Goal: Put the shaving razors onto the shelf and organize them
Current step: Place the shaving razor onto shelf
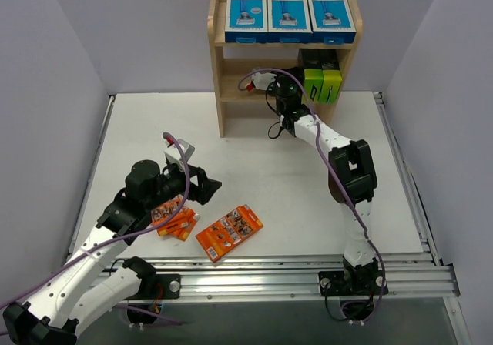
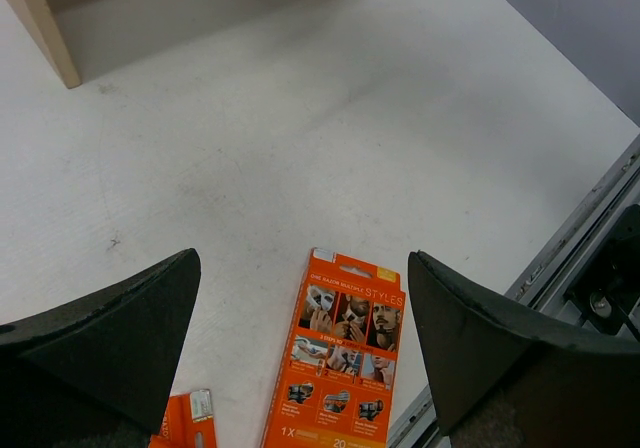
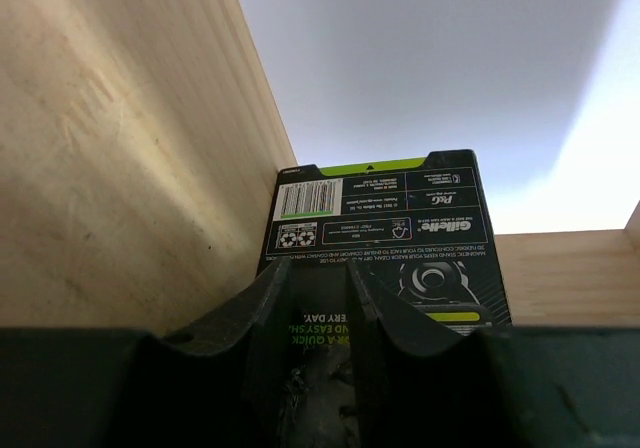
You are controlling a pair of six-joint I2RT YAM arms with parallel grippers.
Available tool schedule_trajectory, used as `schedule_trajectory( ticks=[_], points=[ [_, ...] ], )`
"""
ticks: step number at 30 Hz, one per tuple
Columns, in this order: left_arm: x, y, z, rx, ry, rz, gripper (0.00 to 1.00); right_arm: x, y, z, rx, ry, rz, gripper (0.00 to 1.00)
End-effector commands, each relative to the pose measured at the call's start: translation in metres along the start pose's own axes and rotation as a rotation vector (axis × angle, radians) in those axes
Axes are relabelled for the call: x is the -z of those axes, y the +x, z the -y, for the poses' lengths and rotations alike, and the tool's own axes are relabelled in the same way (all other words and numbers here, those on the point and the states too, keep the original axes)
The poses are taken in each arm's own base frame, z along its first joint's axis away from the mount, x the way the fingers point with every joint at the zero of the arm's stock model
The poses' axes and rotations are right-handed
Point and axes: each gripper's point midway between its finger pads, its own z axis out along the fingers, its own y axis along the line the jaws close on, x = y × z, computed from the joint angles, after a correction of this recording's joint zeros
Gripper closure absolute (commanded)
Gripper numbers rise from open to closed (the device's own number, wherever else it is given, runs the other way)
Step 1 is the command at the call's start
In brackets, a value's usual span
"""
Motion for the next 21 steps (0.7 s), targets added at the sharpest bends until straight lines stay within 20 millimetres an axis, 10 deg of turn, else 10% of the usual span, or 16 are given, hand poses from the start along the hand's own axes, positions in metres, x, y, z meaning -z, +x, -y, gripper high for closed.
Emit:
schedule_trajectory(
  ticks=[1, 21],
  points=[
    [0.004, -0.029, 0.005, -0.041, 0.006, 0.078, 0.06, 0.009, 0.018, 0.031, -0.012, 0.036, -0.025, 0.74],
    [0.005, -0.028, 0.0, -0.047, -0.02, 0.073, 0.06, 0.046, -0.08, 0.051, -0.179, 0.076, 0.136, 0.65]
  ],
)
